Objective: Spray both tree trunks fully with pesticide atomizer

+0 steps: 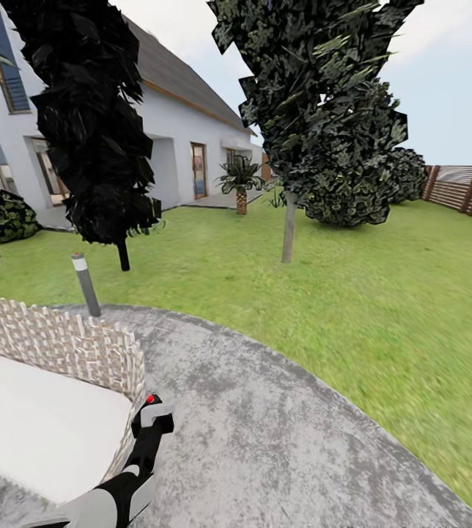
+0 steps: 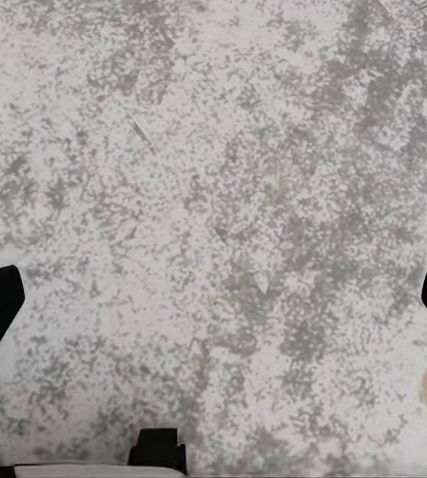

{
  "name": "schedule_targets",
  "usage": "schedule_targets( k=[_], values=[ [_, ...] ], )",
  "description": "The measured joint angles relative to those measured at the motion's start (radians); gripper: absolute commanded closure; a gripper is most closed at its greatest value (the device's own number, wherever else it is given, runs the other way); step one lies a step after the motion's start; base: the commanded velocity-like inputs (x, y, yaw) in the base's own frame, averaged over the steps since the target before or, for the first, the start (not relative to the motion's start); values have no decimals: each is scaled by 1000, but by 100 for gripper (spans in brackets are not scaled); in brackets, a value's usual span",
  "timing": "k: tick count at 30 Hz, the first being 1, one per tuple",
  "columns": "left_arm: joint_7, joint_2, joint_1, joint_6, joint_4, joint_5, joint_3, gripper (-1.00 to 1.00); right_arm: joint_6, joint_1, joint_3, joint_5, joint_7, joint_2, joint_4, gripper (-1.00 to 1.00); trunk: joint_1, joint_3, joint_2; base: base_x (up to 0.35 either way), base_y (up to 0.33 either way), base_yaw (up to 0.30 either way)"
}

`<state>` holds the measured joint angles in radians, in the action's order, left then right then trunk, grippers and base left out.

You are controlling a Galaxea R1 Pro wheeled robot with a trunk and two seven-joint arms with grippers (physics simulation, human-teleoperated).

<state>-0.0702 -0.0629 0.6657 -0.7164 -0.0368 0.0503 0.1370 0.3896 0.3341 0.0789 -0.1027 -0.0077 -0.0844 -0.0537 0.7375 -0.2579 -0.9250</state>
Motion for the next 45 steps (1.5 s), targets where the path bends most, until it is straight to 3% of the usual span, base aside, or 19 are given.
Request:
schedule_targets(
  k=[25,45],
  values=[
    [0,1,0,0,0,0,0,100,0,-12,-1,0,0,0,0,-100,0,0,0,-350,-100,294],
    [-1,3,0,1,-1,0,0,100,1,-12,-1,-1,0,0,0,-100,0,0,0,-330,-9,299]
  ],
)
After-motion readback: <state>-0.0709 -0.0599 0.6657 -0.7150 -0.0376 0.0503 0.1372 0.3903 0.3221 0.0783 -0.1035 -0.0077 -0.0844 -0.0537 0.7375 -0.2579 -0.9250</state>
